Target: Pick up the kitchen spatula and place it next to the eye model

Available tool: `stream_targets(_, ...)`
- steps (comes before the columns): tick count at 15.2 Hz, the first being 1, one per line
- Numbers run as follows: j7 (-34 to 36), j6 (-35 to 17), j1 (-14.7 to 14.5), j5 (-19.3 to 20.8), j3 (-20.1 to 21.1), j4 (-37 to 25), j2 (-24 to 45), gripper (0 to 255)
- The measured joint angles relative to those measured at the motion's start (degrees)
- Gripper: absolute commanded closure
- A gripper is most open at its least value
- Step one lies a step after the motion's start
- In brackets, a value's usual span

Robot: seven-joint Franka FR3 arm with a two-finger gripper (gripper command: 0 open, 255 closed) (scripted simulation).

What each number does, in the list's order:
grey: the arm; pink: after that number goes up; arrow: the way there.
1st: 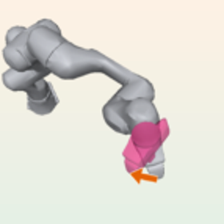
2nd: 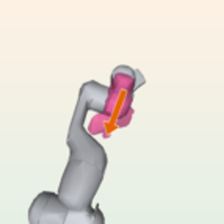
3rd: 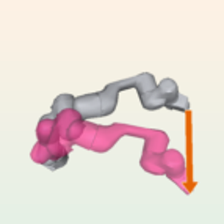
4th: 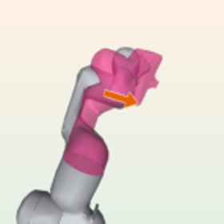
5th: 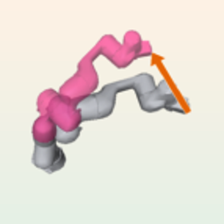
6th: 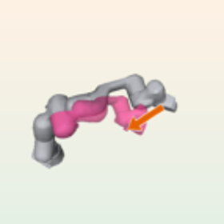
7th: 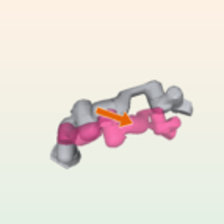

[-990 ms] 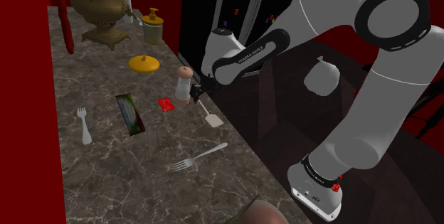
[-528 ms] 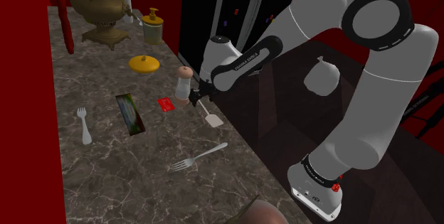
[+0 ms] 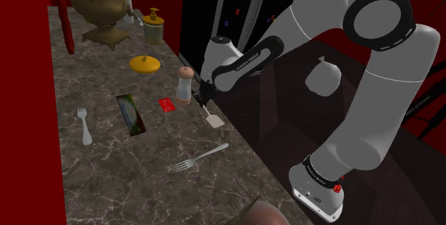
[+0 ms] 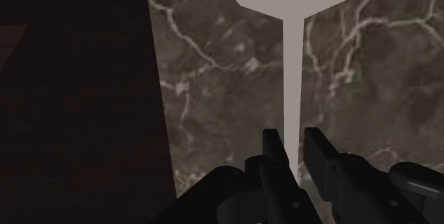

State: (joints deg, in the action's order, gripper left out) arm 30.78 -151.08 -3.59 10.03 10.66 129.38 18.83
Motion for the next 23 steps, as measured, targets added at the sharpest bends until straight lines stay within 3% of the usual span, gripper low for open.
stream_targets(8,-0.12,0.30,0.07,-0.16,0.10,0.04,-0.34,255)
stream_targets(23,-3.50,10.15,1.42,-4.50,1.93,-0.88,-9.60,255)
